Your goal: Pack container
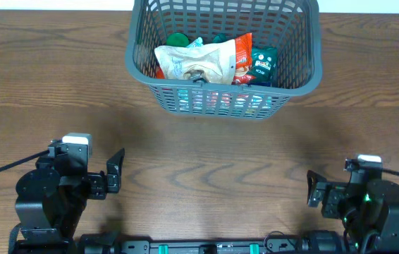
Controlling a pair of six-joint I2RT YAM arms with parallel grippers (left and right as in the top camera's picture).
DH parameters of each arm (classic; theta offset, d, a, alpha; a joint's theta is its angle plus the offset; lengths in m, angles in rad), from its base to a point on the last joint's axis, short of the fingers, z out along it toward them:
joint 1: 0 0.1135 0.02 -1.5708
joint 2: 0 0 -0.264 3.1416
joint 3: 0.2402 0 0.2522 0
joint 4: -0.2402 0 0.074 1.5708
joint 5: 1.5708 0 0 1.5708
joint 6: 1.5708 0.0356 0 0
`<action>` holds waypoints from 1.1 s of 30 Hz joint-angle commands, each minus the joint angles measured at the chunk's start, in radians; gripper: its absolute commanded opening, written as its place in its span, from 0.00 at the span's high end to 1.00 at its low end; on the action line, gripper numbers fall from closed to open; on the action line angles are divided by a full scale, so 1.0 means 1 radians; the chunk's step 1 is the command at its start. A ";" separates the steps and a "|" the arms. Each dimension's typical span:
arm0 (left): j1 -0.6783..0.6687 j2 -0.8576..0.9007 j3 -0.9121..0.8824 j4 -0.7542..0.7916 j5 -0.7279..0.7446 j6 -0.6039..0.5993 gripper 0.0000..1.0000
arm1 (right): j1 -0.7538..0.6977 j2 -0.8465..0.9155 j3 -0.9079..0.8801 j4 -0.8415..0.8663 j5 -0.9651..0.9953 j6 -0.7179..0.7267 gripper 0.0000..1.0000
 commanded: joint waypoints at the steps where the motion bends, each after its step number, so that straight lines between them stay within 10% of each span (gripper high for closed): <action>1: 0.001 0.002 0.006 0.000 -0.015 0.002 0.01 | 0.033 -0.120 -0.011 0.010 -0.013 0.016 0.01; 18: 0.001 0.002 0.006 0.000 -0.015 0.002 0.01 | 0.055 -0.412 -0.611 0.899 -0.103 -0.161 0.01; 33: 0.001 0.002 0.006 0.000 -0.015 0.002 0.01 | 0.080 -0.431 -0.743 0.914 -0.092 -0.377 0.01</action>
